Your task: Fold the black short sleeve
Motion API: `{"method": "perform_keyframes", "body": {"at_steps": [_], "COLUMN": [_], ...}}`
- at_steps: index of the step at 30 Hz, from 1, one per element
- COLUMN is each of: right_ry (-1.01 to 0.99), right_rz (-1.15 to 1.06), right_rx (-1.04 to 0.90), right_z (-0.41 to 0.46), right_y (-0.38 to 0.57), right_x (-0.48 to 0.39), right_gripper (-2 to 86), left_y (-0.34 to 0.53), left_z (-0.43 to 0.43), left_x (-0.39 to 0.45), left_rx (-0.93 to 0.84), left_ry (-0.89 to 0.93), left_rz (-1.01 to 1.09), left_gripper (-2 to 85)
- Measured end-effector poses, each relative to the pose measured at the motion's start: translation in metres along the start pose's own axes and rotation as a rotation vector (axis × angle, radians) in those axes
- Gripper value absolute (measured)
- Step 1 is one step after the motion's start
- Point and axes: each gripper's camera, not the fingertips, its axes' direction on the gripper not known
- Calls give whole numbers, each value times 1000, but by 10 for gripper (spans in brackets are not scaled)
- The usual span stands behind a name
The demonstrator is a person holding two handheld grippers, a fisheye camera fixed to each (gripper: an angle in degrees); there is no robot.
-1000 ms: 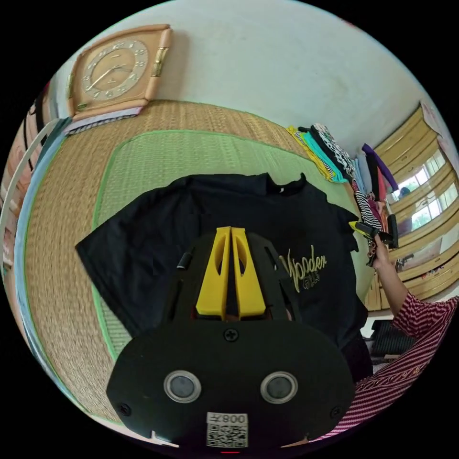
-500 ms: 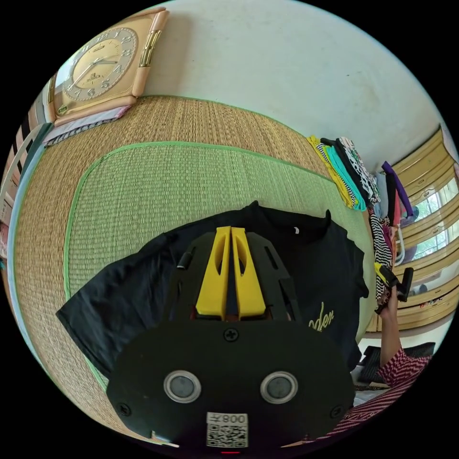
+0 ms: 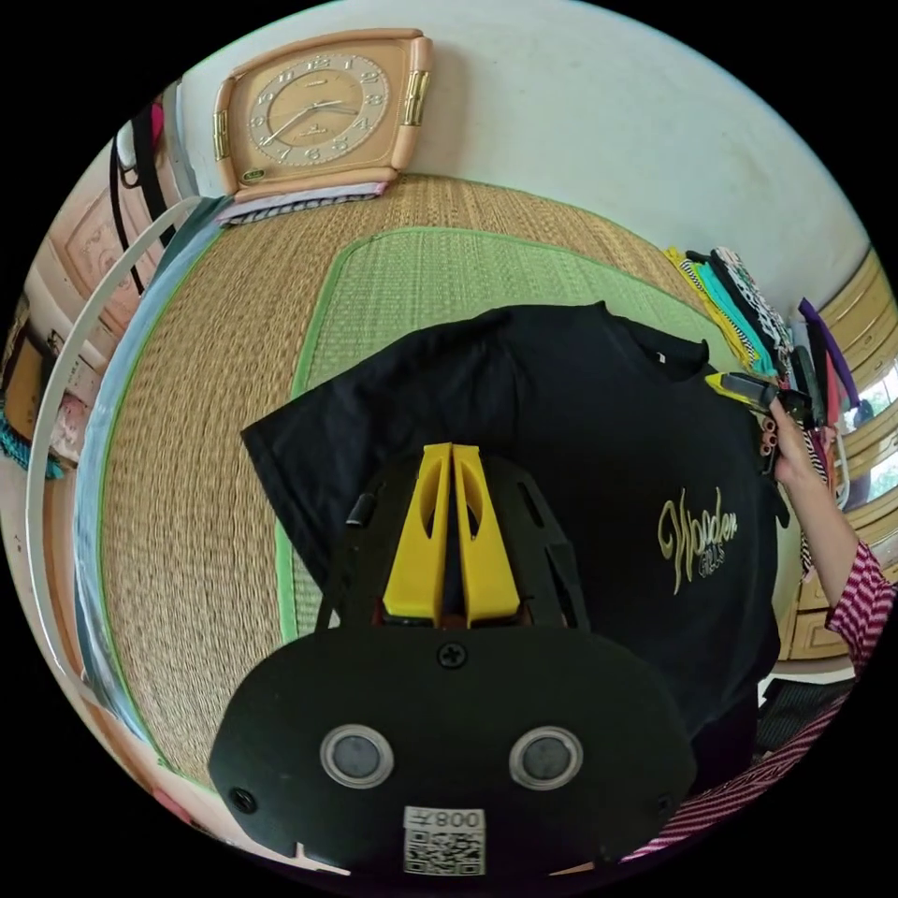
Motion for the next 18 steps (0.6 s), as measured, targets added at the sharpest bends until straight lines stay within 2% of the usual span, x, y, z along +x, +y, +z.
{"method": "perform_keyframes", "body": {"at_steps": [4, 7, 12, 17, 18], "right_ry": [43, 34, -17, 23, 36], "right_rz": [-11, -87, -193, -90, -49], "right_rx": [-17, -7, -24, -132, -159], "right_z": [-5, -24, -72, -70, -64], "right_y": [-17, -6, 98, 198, 211], "right_x": [-7, -24, -38, -10, 0], "right_gripper": [0, 0, 0, 0, 0], "left_y": [-13, 6, 64, 95, 98], "left_z": [8, -2, -8, 28, 31], "left_x": [-10, -18, -39, -59, -66], "left_rx": [-6, 25, 39, -64, -32], "left_ry": [-21, 50, 143, 101, 101], "left_rz": [-36, -32, -71, -65, -64], "left_gripper": [1, 0, 0, 1, 1]}}
